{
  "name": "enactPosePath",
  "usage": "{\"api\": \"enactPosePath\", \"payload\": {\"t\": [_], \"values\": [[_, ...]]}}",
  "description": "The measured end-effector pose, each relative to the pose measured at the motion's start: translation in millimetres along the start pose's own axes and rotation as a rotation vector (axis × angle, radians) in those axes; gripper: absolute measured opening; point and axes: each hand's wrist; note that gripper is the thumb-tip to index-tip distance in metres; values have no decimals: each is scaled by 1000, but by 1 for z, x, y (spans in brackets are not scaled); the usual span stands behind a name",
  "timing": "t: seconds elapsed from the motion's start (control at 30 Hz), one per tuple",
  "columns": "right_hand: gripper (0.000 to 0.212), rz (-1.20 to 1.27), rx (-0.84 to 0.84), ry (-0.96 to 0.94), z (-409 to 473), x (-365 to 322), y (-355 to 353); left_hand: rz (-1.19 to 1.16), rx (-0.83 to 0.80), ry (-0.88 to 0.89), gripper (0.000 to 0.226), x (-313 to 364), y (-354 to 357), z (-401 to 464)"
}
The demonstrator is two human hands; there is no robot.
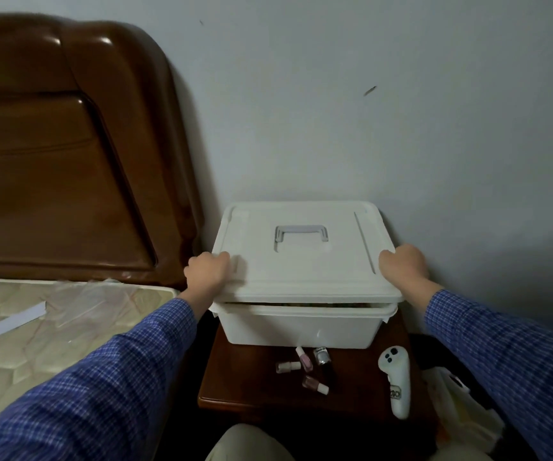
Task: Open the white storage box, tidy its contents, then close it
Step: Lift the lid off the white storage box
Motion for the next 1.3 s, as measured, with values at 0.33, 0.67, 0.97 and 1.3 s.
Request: {"api": "enactPosePath", "payload": {"t": [0.33, 0.67, 0.97, 1.3], "values": [[44, 524, 197, -292, -42, -50, -82, -530, 398, 622, 18, 29, -71, -66], [78, 1180, -663, -229, -75, -83, -121, -602, 416, 576, 9, 3, -125, -103], [37, 809, -761, -221, -111, -81, -75, -1118, -220, 220, 30, -88, -175, -132], [45, 810, -1030, -151, -156, -142, 56, -908, -141, -16, 31, -218, -229, -161]]}}
Point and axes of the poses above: each hand's wrist, its own z-axis towards the middle knuckle, its own y-axis out of the palm, x = y × z, and after that the axes turned 10 degrees about -x, right-handed
